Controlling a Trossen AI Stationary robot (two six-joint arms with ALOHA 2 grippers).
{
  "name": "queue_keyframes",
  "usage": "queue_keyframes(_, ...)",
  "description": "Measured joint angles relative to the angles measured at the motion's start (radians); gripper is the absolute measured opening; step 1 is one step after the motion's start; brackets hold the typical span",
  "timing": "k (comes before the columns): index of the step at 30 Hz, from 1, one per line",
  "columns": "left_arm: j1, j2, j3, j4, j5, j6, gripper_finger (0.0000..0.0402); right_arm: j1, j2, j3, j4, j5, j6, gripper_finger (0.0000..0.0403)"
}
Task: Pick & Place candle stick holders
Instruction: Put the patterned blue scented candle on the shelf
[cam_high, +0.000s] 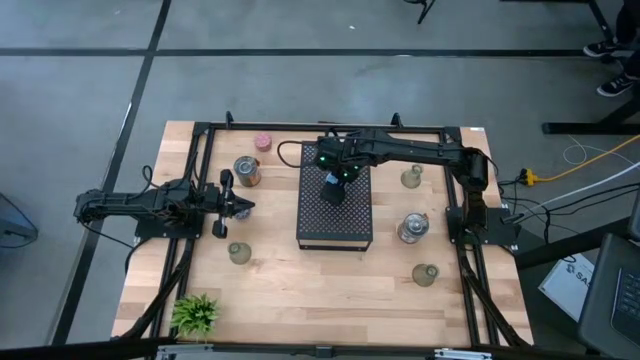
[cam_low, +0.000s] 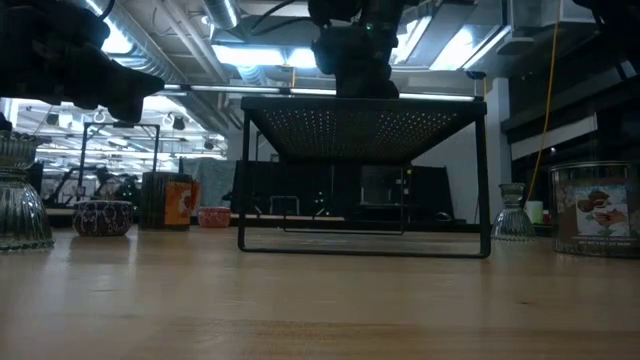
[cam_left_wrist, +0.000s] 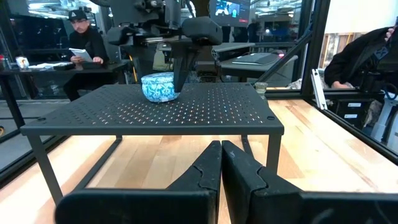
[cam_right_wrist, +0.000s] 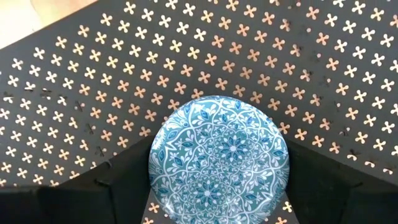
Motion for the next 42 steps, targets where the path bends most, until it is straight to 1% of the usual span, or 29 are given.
queue_keyframes(32,0.000,0.000,0.000,0.000,0.000,0.000,0.0006,0.000,0.000,0.000,0.000,0.000,0.015,0.0306)
queue_keyframes(35,0.000,0.000,0.000,0.000,0.000,0.000,0.0006,0.000,0.000,0.000,0.000,0.000,0.027,0.0315)
queue_keyframes(42,0.000,0.000,0.000,0.000,0.000,0.000,0.0006,0.000,0.000,0.001,0.000,0.003,0.027,0.0360)
